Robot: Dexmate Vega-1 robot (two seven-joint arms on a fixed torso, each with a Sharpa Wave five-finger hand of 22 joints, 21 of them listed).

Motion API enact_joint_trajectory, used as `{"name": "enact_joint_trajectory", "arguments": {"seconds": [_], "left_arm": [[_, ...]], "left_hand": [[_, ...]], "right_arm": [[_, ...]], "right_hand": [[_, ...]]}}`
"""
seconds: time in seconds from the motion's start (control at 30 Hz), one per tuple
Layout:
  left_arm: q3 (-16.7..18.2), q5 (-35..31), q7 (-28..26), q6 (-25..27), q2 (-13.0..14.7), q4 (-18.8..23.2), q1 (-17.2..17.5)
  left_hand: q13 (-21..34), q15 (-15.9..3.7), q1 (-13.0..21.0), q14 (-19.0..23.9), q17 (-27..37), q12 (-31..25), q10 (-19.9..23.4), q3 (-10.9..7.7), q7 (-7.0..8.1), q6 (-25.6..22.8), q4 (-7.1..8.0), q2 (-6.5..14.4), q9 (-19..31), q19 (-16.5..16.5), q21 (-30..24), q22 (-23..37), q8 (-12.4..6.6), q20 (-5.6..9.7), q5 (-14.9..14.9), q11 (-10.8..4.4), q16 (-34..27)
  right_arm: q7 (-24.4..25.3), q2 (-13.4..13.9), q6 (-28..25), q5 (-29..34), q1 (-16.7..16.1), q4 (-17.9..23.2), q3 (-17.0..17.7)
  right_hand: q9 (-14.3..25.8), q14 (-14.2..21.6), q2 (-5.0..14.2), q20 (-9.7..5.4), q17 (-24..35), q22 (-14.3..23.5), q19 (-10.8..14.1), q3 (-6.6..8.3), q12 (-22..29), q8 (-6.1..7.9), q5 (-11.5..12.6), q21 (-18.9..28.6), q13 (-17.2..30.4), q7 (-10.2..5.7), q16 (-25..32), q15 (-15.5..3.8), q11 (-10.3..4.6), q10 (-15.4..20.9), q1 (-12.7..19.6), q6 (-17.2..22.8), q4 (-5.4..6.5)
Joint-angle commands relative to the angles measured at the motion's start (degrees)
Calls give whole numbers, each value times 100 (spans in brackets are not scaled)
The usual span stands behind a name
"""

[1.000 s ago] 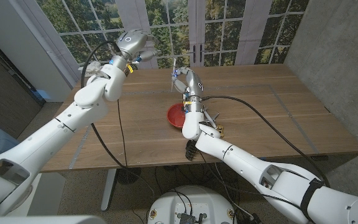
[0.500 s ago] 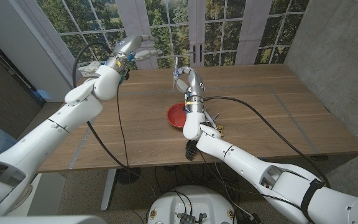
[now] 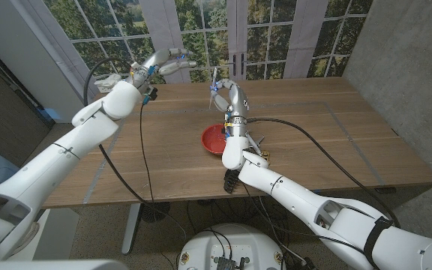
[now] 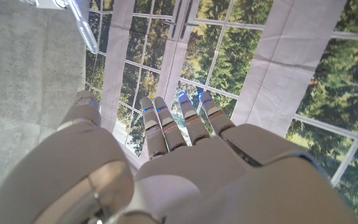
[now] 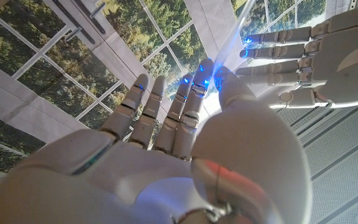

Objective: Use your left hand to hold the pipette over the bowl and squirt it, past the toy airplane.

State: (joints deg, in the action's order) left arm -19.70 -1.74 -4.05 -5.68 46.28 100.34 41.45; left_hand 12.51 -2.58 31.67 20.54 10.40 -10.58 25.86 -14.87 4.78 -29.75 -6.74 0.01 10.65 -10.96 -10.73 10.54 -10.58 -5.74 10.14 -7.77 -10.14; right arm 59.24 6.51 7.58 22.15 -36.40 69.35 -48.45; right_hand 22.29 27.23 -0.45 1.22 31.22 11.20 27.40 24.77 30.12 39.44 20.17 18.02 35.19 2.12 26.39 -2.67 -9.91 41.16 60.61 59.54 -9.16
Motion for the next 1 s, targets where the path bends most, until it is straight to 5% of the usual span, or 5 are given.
{"name": "enact_joint_trajectory", "arguments": {"seconds": [0.03, 1.0], "left_arm": [[-26, 1437, 795, -514, -78, -488, -78], [-309, 2908, 1701, -148, -314, -766, -361]], "left_hand": [[-6, -473, -22, -67, 6, -1, -80, 0, -22, 71, -52, -48, 19, 57, -28, 29, 12, -10, -14, 33, 2], [-37, -504, 564, 12, -18, -191, 272, -276, -122, -585, -330, -29, 17, -148, -146, 31, -230, -35, 18, -172, -83]], "right_arm": [[140, 14, 268, 53, -26, -56, 36], [313, 60, 670, 397, -3, -108, -66]], "right_hand": [[-4, 1, 21, 16, 32, 2, -18, 28, -11, 47, 52, 30, 21, -33, -34, -823, -11, 28, -37, -6, -7], [-34, 13, 1, 13, 105, 2, -33, 51, -55, 96, 105, 43, 16, -37, -80, -842, -23, 45, -56, -23, -15]]}}
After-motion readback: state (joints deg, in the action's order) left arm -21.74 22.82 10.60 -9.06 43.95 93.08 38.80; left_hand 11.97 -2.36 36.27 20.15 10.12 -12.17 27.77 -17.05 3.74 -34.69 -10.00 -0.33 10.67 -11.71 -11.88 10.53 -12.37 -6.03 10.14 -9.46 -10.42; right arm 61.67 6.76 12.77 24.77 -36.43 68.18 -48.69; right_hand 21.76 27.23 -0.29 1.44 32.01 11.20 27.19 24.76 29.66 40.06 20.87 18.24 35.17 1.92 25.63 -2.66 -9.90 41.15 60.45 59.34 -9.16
